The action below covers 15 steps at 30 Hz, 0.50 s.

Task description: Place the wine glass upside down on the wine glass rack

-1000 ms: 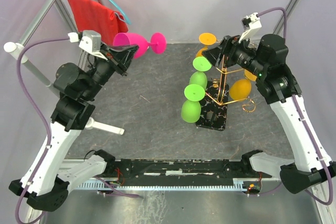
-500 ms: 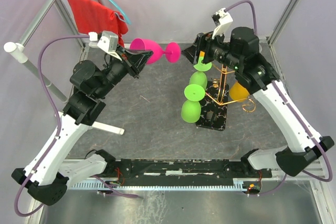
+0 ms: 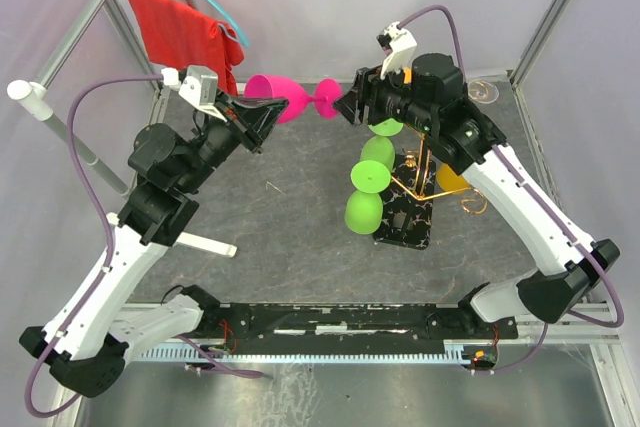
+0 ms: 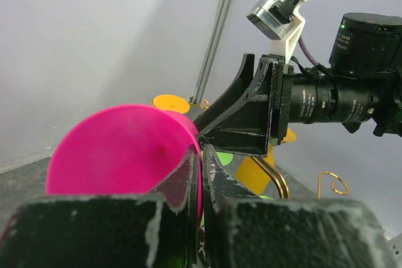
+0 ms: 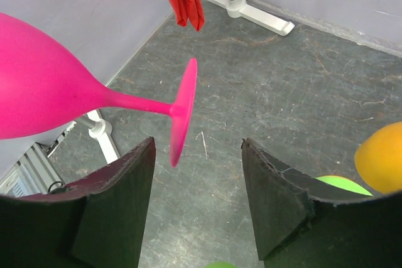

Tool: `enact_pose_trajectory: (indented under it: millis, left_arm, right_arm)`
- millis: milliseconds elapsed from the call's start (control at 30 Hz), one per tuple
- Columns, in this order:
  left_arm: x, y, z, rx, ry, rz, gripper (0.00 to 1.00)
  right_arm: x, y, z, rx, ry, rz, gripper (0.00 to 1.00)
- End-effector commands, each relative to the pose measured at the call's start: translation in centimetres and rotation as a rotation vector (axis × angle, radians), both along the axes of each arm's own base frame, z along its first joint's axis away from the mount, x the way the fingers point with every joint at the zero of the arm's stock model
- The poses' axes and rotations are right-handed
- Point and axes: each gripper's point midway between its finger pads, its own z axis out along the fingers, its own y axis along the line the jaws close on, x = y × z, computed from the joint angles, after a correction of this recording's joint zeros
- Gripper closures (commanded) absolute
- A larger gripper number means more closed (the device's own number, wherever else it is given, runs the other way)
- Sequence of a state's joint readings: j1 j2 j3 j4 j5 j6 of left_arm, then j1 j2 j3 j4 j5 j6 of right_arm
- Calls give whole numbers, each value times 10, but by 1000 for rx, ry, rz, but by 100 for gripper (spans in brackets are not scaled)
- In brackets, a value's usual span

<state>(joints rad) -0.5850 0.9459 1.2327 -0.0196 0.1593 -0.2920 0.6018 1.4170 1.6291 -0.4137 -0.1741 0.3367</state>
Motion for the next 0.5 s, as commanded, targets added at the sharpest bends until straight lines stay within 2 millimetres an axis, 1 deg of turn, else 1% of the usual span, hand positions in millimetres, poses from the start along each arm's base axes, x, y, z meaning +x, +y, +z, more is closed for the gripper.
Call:
enact_pose_trajectory:
  millis: [0, 100, 300, 367, 400, 433, 467]
  left_arm:
    - [-9, 4, 23, -82, -52, -10, 97]
    - [-9, 4, 22, -86, -50, -13, 97]
    - [-8, 1, 22, -100, -51, -22, 97]
    - [-7, 0, 21, -100, -48, -21, 97]
    - [-6, 0, 20, -100, -47, -20, 97]
    - [-5, 0, 19, -98, -45, -18, 94]
    - [-5, 0, 17, -96, -42, -16, 90]
  right_arm:
    - [3, 9, 27, 40, -80, 16, 38]
    - [3, 15, 25, 38, -77, 33, 46]
    - [3, 21, 24, 34, -82, 51, 66]
    - [4, 21, 25, 28, -86, 53, 77]
    - [4, 20, 25, 25, -89, 46, 85]
    - [5, 19, 25, 22, -91, 40, 92]
    - [5, 18, 25, 17, -95, 32, 98]
